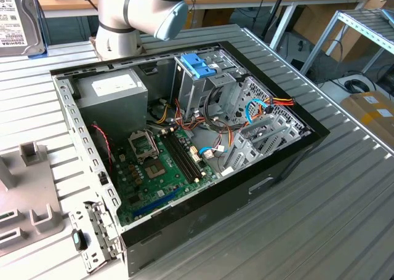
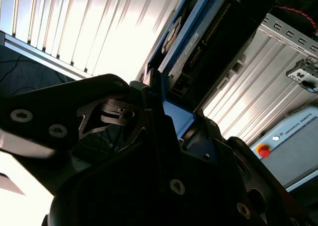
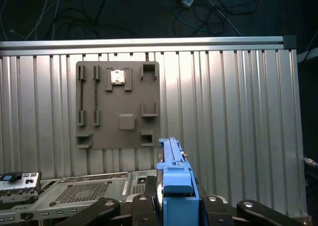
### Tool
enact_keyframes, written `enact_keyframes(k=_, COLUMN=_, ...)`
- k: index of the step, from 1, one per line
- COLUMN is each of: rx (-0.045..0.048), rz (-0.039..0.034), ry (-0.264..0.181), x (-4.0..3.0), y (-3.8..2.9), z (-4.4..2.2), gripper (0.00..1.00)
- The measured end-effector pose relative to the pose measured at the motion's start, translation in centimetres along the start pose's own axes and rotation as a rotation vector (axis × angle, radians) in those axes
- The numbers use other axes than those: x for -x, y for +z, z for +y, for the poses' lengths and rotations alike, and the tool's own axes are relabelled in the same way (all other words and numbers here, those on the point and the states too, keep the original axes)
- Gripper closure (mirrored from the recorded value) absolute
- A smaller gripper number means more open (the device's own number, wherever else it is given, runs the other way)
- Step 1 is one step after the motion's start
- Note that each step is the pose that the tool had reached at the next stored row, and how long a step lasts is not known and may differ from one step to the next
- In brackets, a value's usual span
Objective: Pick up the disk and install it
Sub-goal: 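Pick up the disk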
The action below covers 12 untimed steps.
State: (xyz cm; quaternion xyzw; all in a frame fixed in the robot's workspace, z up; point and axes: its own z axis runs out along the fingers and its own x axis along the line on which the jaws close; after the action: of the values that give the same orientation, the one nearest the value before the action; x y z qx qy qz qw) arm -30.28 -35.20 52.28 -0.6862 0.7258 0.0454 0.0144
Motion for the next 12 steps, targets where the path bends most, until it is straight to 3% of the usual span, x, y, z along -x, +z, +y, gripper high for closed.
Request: enact_keyframes(k=12, rx=-0.0001, rz=0.0001, ry=0.000, x=0.05, y=-0.03, z=-0.91, gripper=0.63)
